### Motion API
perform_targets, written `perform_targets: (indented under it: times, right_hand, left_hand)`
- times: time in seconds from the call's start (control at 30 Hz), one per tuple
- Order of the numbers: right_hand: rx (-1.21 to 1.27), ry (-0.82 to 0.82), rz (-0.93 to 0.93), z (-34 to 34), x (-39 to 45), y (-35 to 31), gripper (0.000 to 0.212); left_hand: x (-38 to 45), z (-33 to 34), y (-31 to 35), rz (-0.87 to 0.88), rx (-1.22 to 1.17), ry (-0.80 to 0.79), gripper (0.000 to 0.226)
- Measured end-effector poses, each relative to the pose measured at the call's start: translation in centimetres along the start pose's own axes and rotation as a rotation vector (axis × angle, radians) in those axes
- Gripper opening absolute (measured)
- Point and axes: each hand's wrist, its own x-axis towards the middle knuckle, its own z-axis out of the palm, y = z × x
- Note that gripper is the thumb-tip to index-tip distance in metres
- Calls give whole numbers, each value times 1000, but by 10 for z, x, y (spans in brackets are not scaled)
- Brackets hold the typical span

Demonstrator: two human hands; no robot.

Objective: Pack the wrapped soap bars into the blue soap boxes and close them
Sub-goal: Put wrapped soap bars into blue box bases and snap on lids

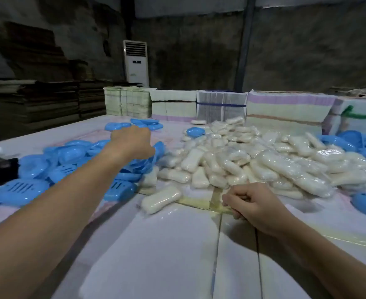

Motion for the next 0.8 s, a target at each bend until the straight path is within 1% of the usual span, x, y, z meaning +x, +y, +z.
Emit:
perform_targets:
  times: [0.07, 0.1, 0.17, 0.2, 0.27, 0.37, 0.47, 0.53, 0.6, 0.63, 0.73, 0.8]
  right_hand:
    - [3, -24, -3, -2, 0, -2, 36]
    - [14, -26, 6, -3, 0, -1, 35]
    - [40, -33, 11, -2, 0, 0, 33]
    - [34, -32, 18, -2, 0, 0, 33]
    - [46, -28, 29, -2, 0, 2, 33]
    - [62, -19, 36, -1, 0, 3, 34]
    - [58, -29, 51, -1, 0, 3, 35]
    - [37, -14, 59, -2, 0, 2, 37]
    - [36, 75, 46, -4, 1, -1, 37]
    - [53, 159, 37, -6, 1, -2, 35]
    - [121, 472, 7, -21, 2, -5, 35]
    - [63, 628, -25, -35, 1, -1, 35]
  left_hand:
    - [-5, 0, -11, -54, 134, -73, 21]
    - [-5, 5, -15, -55, 163, -121, 20]
    - [-7, 16, -18, -26, 133, -157, 15]
    - [-7, 21, -18, -3, 105, -137, 13]
    - [-9, 27, -16, 34, 67, -32, 4]
    - [-13, 27, -8, 78, 43, 110, 16]
    - [-22, 17, 9, 140, -17, 233, 12]
    - [-33, 8, 28, 223, -58, 310, 11]
    - [-47, 2, 51, 354, -105, 351, 12]
    - [-54, -1, 62, 419, -130, 339, 14]
    - [-78, -5, 98, 600, -188, 183, 20]
    - [-94, 0, 123, 725, -238, 86, 20]
